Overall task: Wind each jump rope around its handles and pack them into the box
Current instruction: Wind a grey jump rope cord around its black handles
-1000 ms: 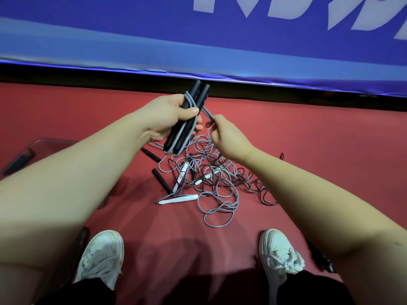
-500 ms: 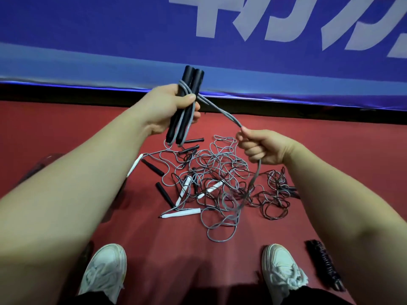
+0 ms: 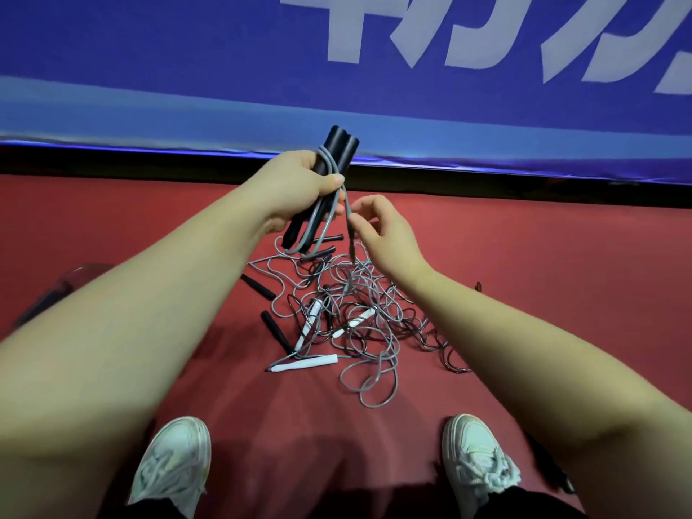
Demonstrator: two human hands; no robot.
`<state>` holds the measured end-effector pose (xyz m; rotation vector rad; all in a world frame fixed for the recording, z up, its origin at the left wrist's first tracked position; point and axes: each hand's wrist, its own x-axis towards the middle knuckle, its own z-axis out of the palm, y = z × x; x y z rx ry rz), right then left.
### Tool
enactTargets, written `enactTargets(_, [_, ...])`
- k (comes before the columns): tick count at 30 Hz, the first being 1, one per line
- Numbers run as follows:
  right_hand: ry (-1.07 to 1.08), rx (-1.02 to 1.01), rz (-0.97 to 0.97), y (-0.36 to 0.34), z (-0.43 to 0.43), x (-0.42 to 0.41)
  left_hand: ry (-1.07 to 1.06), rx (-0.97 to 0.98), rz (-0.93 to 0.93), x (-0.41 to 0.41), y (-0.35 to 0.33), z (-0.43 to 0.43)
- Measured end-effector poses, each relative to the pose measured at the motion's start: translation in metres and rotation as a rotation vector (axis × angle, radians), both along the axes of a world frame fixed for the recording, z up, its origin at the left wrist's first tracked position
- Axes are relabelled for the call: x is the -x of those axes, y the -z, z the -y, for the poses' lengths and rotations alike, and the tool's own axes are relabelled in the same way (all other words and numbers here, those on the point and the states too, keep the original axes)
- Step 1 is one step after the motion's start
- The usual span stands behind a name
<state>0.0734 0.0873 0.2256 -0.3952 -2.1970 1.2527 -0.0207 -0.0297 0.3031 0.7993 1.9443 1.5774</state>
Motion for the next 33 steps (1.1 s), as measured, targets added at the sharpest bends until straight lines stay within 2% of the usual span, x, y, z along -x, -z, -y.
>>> enactTargets(3, [0.000,-0.102,-0.031,0.002,0.004,0.005,-0.005,-0.019,0.057,0.000,-0.001,0.003])
enactTargets(6, [0.174,-0.196,-0.012,0.002,0.006,0.013,0.007,-0.045,0.077,-0.002,-0.005,0.004])
enactTargets(9, [0.234,-0.245,-0.016,-0.010,-0.001,0.016,0.001,-0.047,-0.012,0.000,-0.012,0.006])
enactTargets(12, [0.257,-0.358,0.112,-0.026,-0.012,0.020,-0.013,-0.054,-0.081,0.000,-0.018,0.006])
enactTargets(13, [0.260,-0.341,0.134,-0.030,-0.014,0.024,-0.018,-0.056,-0.098,-0.002,-0.020,0.004])
enactTargets(17, [0.208,-0.064,0.047,-0.063,-0.018,0.034,-0.071,-0.139,-0.100,-0.005,-0.040,-0.002])
enactTargets(21, [-0.136,-0.038,0.204,-0.108,-0.037,0.018,-0.111,-0.197,-0.078,0.004,-0.052,0.009])
enactTargets(23, [-0.203,-0.008,0.277,-0.108,-0.045,0.004,-0.076,-0.131,-0.129,0.004,-0.045,0.014])
enactTargets(28, [-0.166,-0.079,0.366,-0.067,-0.025,-0.015,-0.089,0.058,-0.236,0.005,-0.017,0.012])
enactTargets(30, [-0.225,-0.007,0.385,-0.067,-0.018,-0.016,-0.105,0.209,-0.410,0.009,-0.005,0.012])
enactTargets(33, [-0.261,0.236,0.400,-0.075,-0.016,-0.018,-0.095,0.469,-0.740,0.012,0.006,0.011])
